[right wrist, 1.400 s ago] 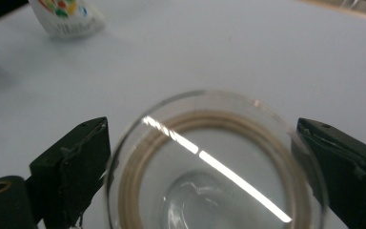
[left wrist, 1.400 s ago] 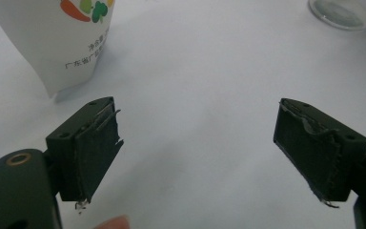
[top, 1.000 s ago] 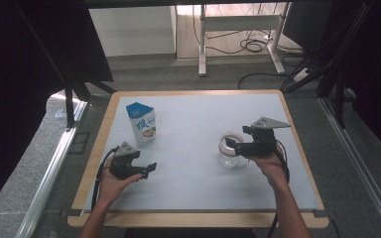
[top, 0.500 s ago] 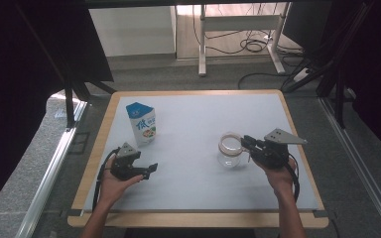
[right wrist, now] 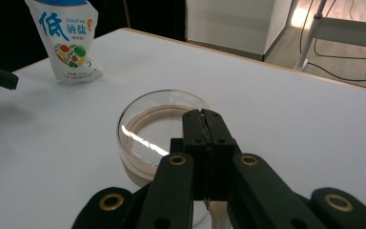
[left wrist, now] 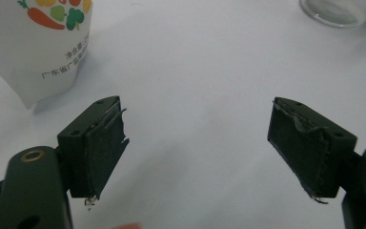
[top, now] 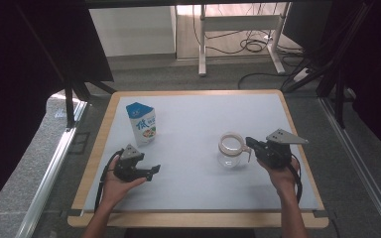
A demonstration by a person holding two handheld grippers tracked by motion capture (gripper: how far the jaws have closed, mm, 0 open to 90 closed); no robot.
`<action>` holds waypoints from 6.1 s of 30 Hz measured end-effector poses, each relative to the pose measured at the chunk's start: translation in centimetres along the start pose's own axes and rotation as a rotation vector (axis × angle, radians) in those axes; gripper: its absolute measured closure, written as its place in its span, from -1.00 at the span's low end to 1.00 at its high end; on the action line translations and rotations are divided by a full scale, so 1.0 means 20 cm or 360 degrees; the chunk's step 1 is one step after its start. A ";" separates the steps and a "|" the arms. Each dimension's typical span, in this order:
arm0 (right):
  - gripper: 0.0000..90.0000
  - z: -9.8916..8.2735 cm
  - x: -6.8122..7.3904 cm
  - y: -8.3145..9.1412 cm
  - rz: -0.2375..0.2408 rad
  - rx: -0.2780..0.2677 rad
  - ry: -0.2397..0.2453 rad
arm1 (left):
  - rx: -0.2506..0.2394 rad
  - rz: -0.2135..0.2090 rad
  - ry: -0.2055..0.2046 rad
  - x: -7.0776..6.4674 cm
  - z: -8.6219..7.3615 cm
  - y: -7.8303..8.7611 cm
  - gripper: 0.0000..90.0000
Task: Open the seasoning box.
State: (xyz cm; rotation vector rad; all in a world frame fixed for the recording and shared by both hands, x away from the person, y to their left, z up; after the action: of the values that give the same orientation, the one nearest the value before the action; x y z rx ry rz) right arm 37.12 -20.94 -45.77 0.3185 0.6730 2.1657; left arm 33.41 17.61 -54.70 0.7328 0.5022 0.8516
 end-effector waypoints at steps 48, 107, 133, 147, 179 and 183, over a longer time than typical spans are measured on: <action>1.00 -0.08 -0.04 -0.04 -0.0039 0.0068 -0.0036 | -0.0069 -0.0038 0.0000 -0.03 0.02 -0.01 0.01; 0.99 -0.10 -0.05 -0.04 -0.0020 0.0066 -0.0053 | -0.0155 -0.0426 -0.0344 -0.61 0.71 -0.33 1.00; 0.34 -0.13 0.07 0.00 0.0079 -0.0003 -0.0064 | -0.0141 -0.0487 -0.0382 -0.65 0.75 -0.35 1.00; 0.13 -0.33 0.17 -0.08 0.0193 0.0137 -0.0056 | -0.0143 -0.0493 -0.0384 -0.67 0.78 -0.34 1.00; -0.02 -0.43 0.21 -0.20 0.0165 0.0268 -0.0035 | -0.0144 -0.0528 -0.0473 -0.81 0.88 -0.32 1.00; -0.02 -0.44 0.21 -0.21 0.0170 0.0284 -0.0030 | -0.0148 -0.0530 -0.0488 -0.84 0.89 -0.31 1.00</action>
State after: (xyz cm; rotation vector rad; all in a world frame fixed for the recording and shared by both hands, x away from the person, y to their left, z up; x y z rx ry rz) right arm 33.32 -18.65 -55.33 0.4780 0.8586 2.2046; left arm 38.64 -5.46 -45.82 0.6568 0.2955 0.4380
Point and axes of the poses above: each handheld gripper's, and its own axes: y roughly backward along the jaws, z roughly out of its top, x roughly to its left, the point moved 5 cm from there along -y, roughly forward along the jaws, and after that the axes turned 10 degrees about x, right-handed, at the moved point
